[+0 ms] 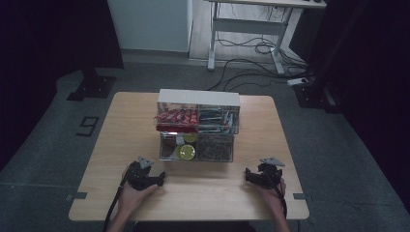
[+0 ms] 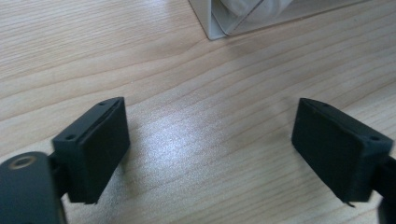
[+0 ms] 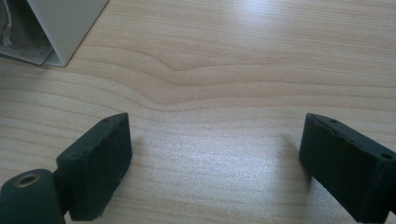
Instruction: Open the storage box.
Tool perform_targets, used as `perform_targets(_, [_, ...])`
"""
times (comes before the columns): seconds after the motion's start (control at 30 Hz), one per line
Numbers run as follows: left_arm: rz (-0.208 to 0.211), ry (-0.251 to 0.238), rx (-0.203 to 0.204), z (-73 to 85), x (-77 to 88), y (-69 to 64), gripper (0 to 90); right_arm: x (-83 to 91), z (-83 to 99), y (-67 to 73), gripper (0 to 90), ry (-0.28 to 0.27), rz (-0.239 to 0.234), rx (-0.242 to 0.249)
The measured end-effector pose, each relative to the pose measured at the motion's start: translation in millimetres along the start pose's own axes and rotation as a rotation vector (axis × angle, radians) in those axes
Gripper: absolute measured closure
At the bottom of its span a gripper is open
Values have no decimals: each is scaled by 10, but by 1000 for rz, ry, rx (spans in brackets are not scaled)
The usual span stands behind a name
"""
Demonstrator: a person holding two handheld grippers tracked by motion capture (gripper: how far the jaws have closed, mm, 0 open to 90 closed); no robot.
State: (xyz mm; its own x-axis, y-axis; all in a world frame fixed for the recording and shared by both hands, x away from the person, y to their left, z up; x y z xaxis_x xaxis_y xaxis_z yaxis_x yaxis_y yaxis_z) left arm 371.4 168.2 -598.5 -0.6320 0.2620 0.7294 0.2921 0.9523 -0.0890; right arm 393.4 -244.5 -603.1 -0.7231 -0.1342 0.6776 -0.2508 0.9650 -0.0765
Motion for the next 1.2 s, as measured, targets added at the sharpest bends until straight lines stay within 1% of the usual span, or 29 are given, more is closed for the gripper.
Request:
perform_targets(0.2, [-27, -18, 29, 10, 26, 9, 183, 5, 3, 4, 99, -2, -2, 2])
perform_targets(0.33, [-41, -41, 54, 10, 53, 42, 305, 10, 7, 6, 103, -1, -4, 3])
perform_targets(0.37, [-42, -47, 54, 10, 59, 47, 347, 13, 9, 4, 107, -2, -5, 5])
perform_targets(0.4, [-42, -47, 54, 10, 59, 47, 371, 13, 9, 4, 107, -2, -5, 5])
perform_targets(0.47, [-34, -46, 52, 17, 72, 48, 386, 16, 11, 4, 109, -3, -4, 6])
perform_targets(0.5, [-22, -50, 55, 22, 87, 36, 418, 16, 10, 5, 109, -3, -5, 5])
perform_targets(0.53, [-22, -50, 55, 22, 87, 36, 434, 16, 10, 5, 109, -3, -5, 5])
perform_targets(0.57, [-9, -60, 68, 17, 120, 22, 454, 15, 9, 6, 111, -3, -6, 6])
perform_targets(0.6, [-9, -60, 68, 17, 120, 22, 473, 15, 9, 6, 111, -3, -6, 6])
perform_targets(0.63, [-2, -70, 77, 8, 154, 15, 473, 15, 9, 6, 112, -3, -6, 6])
perform_targets(0.73, [13, -83, 98, -9, 214, 10, 548, 14, 6, 8, 117, -4, -8, 7])
perform_targets(0.77, [21, -85, 104, -14, 232, 11, 600, 15, 6, 8, 120, -4, -9, 9])
perform_targets(0.8, [24, -85, 109, -17, 248, 16, 600, 15, 6, 8, 120, -4, -9, 9])
perform_targets(0.83, [29, -85, 110, -19, 263, 21, 625, 15, 6, 10, 121, -5, -10, 8])
perform_targets(0.87, [37, -83, 108, -19, 277, 27, 679, 15, 6, 11, 123, -6, -11, 9])
perform_targets(0.93, [47, -82, 102, -17, 302, 45, 696, 16, 6, 11, 123, -6, -11, 9])
perform_targets(0.97, [50, -86, 104, -18, 312, 54, 724, 16, 6, 11, 123, -6, -11, 9])
perform_targets(1.0, [50, -77, 109, -14, 328, 70, 724, 16, 6, 11, 123, -6, -11, 9])
perform_targets(1.13, [66, -102, 127, -41, 411, 92, 785, 16, 6, 11, 123, -6, -11, 9])
perform_targets(1.2, [76, -119, 127, -62, 453, 81, 816, 16, 6, 10, 123, -5, -10, 10])
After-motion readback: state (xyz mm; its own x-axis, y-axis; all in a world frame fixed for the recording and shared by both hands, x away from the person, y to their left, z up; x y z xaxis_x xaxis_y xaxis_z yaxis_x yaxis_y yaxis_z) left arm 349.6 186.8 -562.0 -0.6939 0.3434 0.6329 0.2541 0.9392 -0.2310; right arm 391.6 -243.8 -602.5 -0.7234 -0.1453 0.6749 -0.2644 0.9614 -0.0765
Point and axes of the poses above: each handheld gripper's, and its own axes: x roughly backward along the jaws, z roughly out of its underside, y roughly to its left, the point moved 7 cm from there along -x, roughly forward along the jaws, and after that the axes turned 7 degrees about x, right-handed, at the moved point
